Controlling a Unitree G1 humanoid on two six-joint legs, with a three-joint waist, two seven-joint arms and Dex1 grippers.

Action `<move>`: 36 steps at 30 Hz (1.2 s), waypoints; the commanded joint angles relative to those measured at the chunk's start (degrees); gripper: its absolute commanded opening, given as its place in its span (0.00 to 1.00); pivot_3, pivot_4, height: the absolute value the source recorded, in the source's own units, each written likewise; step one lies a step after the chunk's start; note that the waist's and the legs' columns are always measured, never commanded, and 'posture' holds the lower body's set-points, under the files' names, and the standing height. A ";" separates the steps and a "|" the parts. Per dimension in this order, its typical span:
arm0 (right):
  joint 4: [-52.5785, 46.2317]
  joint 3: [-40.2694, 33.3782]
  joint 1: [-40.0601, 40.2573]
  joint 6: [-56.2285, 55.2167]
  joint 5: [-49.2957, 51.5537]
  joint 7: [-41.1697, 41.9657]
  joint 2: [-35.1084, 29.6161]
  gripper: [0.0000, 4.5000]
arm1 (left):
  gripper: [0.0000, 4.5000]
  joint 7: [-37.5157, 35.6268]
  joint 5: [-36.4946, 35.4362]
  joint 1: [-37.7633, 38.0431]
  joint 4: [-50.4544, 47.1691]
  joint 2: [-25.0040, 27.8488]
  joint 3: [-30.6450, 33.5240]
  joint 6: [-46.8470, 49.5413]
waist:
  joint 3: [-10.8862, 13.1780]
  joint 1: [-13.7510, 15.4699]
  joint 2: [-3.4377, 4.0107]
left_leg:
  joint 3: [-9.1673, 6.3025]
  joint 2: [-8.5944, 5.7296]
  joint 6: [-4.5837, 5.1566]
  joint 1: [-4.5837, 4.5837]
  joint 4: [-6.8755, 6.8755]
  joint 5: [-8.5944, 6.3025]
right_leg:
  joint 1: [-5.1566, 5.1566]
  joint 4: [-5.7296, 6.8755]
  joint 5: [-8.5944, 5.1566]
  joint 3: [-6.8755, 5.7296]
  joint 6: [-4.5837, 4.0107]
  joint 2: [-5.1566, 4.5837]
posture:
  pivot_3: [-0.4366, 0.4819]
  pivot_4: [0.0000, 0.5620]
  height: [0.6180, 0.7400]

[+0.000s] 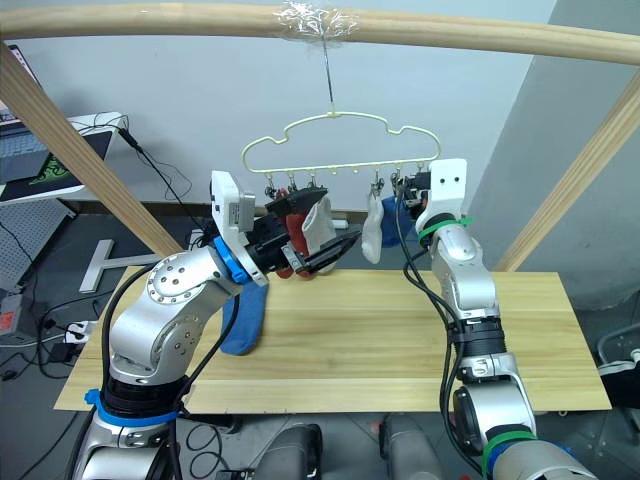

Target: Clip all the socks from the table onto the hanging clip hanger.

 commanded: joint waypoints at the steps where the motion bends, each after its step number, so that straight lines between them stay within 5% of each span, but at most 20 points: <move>1: -0.56 -0.38 -1.76 -1.76 0.15 0.33 0.18 0.43 | 1.00 0.25 -1.28 -2.20 -1.82 -0.21 1.22 -0.22 | 0.00 0.01 0.00 | 0.00 0.00 0.00 0.00 0.00 0.00 | 0.00 0.00 0.00 0.00 0.00 0.00 | 0.48 0.35 1.00; 15: 0.68 -0.51 -2.39 -2.55 0.27 0.98 0.56 0.43 | 1.00 0.63 -1.87 -3.62 -1.89 -0.24 1.19 0.36 | 0.00 0.04 0.00 | 0.00 0.00 0.00 0.01 0.01 0.00 | 0.00 0.03 0.00 0.00 0.00 0.00 | 0.48 0.36 1.00; 23: 1.14 -0.19 -2.71 -3.63 0.03 2.14 0.36 0.00 | 1.00 0.92 -2.17 -3.73 -2.12 -0.42 1.03 0.74 | 0.00 0.05 0.00 | -0.01 0.00 0.00 0.01 0.01 0.00 | 0.00 0.03 0.00 0.00 0.00 0.00 | 0.48 0.37 1.00; 30: 1.01 -0.27 -2.56 -3.61 0.08 2.55 0.22 0.00 | 1.00 1.31 -2.26 -2.99 -2.33 -0.41 1.05 1.10 | 0.00 0.05 0.00 | -0.01 0.00 0.00 0.01 0.01 0.00 | 0.00 0.04 0.00 0.00 0.00 0.00 | 0.48 0.37 1.00; 36: -0.28 1.17 -2.22 1.28 0.55 7.27 -2.42 0.00 | 1.00 6.51 0.67 10.68 0.64 -0.14 2.71 2.77 | -0.02 -0.17 0.03 | 0.05 0.02 0.00 0.20 -0.05 0.00 | 0.04 0.13 0.00 0.12 0.00 -0.05 | 0.48 0.38 1.00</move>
